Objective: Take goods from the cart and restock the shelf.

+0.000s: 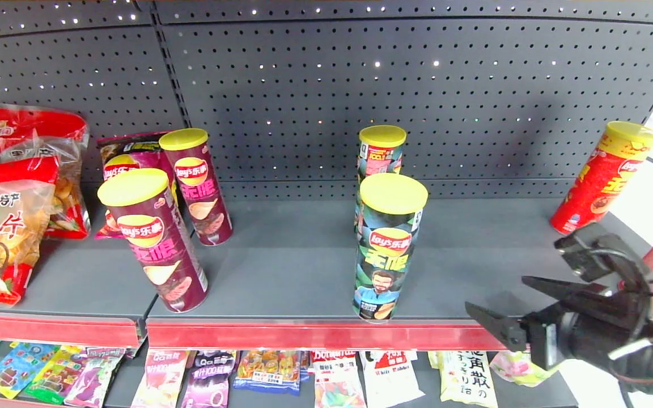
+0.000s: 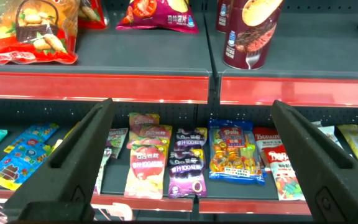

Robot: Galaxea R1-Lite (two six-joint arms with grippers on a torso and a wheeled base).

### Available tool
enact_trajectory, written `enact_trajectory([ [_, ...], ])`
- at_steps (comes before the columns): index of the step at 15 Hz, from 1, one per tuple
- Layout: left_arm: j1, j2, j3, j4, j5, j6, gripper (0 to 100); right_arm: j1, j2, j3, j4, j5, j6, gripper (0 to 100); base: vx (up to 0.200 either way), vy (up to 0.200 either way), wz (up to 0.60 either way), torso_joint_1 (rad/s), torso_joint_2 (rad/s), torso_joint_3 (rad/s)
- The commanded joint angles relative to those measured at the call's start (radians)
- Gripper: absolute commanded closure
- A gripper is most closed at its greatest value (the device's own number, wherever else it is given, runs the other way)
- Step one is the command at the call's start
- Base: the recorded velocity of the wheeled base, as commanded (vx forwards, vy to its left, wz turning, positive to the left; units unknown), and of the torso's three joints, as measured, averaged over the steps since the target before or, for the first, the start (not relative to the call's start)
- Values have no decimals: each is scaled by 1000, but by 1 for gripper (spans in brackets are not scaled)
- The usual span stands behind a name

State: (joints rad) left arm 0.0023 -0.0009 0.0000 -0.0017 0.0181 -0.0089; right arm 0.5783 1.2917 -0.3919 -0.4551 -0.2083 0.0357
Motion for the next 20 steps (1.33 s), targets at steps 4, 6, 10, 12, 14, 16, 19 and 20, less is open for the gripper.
enact_trajectory([
  [4, -1, 1, 0, 0, 0, 0, 0, -259, -600, 162, 303, 144, -111, 0, 0, 0, 0, 0, 0, 0],
  [6, 1, 1, 0, 0, 0, 0, 0, -291, -810, 188, 409, 127, -163, 0, 0, 0, 0, 0, 0, 0],
  [10, 1, 1, 0, 0, 0, 0, 0, -282, -1132, 145, 585, 3, -180, 0, 0, 0, 0, 0, 0, 0],
  [12, -1, 1, 0, 0, 0, 0, 0, -279, -1200, 168, 596, 3, -181, 0, 0, 0, 0, 0, 0, 0],
  [14, 1, 1, 0, 0, 0, 0, 0, -279, -1290, 206, 605, -10, -181, 0, 0, 0, 0, 0, 0, 0],
  [16, 1, 1, 0, -1, 0, 0, 0, -265, -1292, 226, 609, 1, -181, 0, 0, 0, 0, 0, 0, 0],
  [19, 1, 1, 0, 0, 0, 0, 0, -259, -1292, 257, 607, 6, -180, 0, 0, 0, 0, 0, 0, 0],
  [20, 1, 1, 0, -1, 0, 0, 0, -259, -1292, 260, 607, 9, -178, 0, 0, 0, 0, 0, 0, 0],
])
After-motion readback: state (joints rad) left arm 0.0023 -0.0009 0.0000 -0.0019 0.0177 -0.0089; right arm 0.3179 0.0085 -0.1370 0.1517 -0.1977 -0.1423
